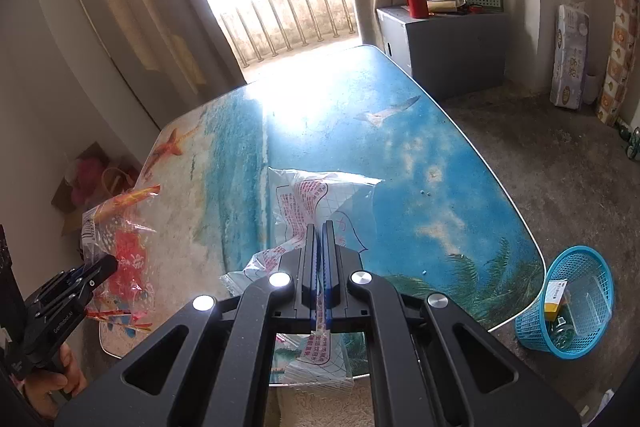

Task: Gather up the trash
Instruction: 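Hold the red bag in the left tool while the right tool lifts the clear bag, then carry the red bag and clear bag with both tools toward the blue wastebasket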

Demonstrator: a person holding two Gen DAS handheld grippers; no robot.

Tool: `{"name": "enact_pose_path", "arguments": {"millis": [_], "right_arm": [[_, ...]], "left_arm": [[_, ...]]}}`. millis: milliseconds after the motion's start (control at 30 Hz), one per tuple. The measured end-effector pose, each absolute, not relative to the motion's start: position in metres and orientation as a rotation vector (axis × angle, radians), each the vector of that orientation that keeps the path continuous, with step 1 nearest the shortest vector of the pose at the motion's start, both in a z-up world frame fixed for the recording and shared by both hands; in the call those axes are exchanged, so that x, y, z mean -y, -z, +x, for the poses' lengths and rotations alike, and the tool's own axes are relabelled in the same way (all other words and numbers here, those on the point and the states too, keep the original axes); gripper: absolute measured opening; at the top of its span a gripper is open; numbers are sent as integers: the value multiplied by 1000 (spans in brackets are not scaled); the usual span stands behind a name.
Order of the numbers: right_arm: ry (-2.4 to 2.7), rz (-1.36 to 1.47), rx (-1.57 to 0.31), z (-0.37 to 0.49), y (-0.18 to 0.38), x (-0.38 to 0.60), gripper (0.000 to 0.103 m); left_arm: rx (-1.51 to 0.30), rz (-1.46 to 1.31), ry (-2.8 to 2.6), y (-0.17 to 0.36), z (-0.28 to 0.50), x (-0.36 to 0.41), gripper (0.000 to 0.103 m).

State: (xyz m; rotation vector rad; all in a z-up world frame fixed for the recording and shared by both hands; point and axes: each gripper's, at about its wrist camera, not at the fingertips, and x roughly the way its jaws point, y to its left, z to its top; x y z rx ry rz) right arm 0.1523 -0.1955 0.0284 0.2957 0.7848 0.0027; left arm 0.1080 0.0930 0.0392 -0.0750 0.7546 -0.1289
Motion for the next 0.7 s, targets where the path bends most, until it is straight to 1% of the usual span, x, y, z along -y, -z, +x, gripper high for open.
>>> {"name": "enact_pose_path", "arguments": {"millis": [167, 333, 533, 700], "right_arm": [[5, 367, -745, 131, -35, 218, 3], [44, 442, -690, 102, -37, 250, 3], [155, 536, -630, 54, -31, 312, 3], [333, 599, -574, -7, -25, 382, 3]], "left_arm": [[-717, -70, 205, -60, 108, -72, 19], [-690, -34, 319, -77, 112, -31, 19], [-696, 19, 497, -86, 119, 45, 19], [-712, 60, 658, -87, 121, 126, 19]]}}
